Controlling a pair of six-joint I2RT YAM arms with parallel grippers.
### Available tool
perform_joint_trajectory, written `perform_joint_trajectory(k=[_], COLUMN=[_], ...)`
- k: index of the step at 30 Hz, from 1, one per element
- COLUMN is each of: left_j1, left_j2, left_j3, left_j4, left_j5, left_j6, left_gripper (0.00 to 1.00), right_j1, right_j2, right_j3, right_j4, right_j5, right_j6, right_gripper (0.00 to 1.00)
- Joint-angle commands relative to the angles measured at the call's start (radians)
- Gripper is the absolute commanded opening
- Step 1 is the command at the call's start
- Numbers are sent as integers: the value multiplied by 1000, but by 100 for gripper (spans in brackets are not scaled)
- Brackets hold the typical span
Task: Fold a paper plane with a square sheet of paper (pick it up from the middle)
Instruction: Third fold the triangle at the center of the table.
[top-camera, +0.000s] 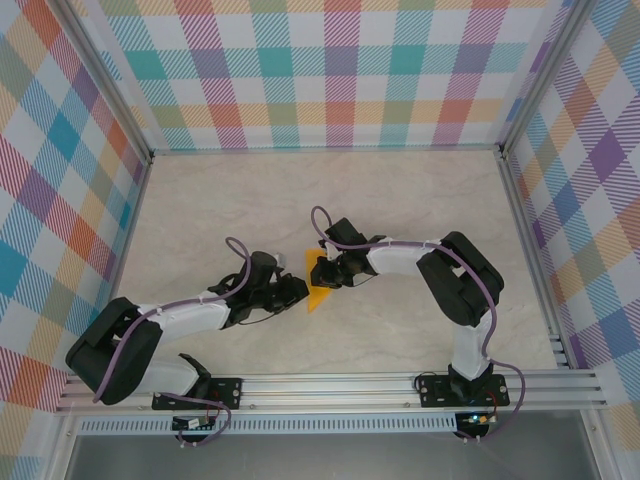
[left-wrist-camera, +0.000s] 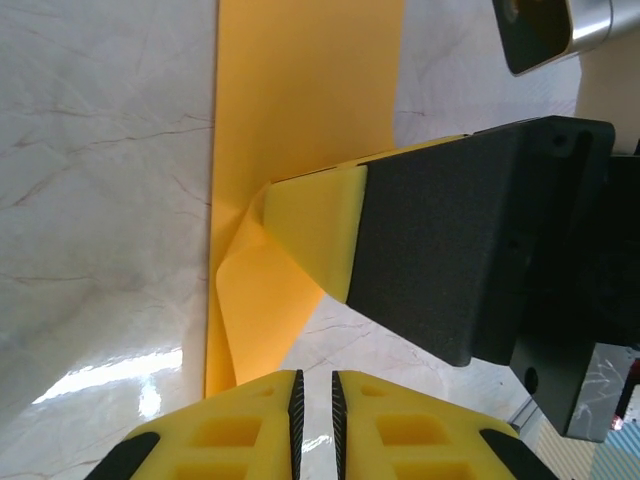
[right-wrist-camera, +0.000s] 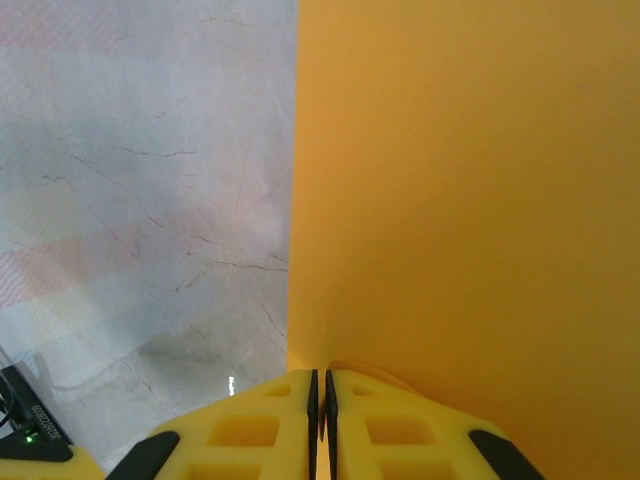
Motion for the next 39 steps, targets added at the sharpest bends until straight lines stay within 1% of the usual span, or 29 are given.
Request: perform_joint_trajectory(k=[1,11,28,31,35,39], left_j1=[-16,-40,-43,-43,-43,-42], left_j2=[36,107,105,104,97,61], left_j3=[-4,28,51,54,58,57], left_j4=[47,81,18,8,-21,-76], left_j5=[7,19,-46,-53,-73,-129], left_j6=[-15,-11,21,25,36,37], left_gripper=[17,17,17,17,16,16], right_j1=[1,1,2,1,1,1], right_j2=[11,22,48,51,53,54], right_j3=[28,29,40,40,37,31], right_j4=[-25,-34,-41,-48,-64,-73], right_j5=[-8,11,15,18,24,34], right_j6=[4,13,21,22,26,33], right_gripper=[13,13,13,16,21,28])
